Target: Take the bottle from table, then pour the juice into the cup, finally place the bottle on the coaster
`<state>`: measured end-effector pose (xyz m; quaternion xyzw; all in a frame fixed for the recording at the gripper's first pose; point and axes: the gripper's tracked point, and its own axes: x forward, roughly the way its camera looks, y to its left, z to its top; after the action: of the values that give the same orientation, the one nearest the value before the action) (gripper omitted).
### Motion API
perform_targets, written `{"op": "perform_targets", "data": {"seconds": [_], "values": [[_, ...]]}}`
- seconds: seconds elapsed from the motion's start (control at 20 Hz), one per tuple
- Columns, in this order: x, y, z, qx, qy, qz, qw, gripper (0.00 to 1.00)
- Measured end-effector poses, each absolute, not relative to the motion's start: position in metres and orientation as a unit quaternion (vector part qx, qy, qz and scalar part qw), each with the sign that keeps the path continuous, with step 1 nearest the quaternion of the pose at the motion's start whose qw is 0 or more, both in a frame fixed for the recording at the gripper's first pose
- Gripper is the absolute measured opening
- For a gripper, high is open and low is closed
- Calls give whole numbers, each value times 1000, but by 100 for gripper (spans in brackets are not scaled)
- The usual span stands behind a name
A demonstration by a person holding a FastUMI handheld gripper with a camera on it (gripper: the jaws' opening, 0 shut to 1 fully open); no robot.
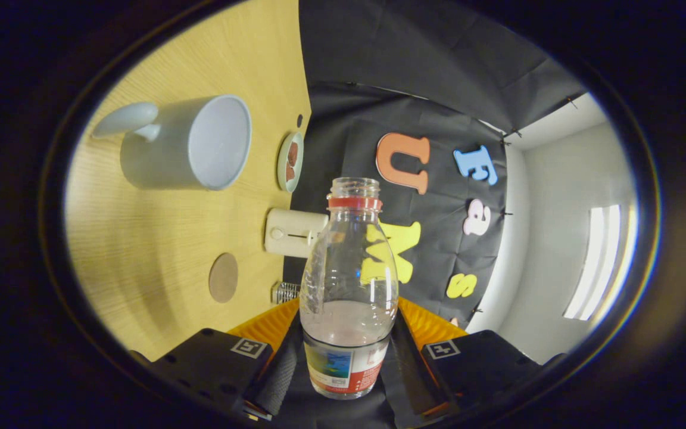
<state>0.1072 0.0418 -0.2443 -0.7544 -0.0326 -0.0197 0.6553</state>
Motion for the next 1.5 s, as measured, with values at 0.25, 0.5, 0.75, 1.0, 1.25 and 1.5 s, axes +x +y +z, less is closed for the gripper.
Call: {"op": "perform_targets", "data": {"seconds": [0.25, 0.5, 0.75, 1.0, 1.25, 1.5], "values": [[107, 41, -246, -763, -30, -25, 645, 82], [106, 45, -244, -775, -36, -25, 630, 82], [101, 44, -240, -782, -36, -32, 622, 82], [101, 44, -236, -782, -37, -36, 621, 82], [97, 42, -232, -786, -39, -42, 616, 81], [95, 46, -223, -791, -47, -46, 608, 82]]}}
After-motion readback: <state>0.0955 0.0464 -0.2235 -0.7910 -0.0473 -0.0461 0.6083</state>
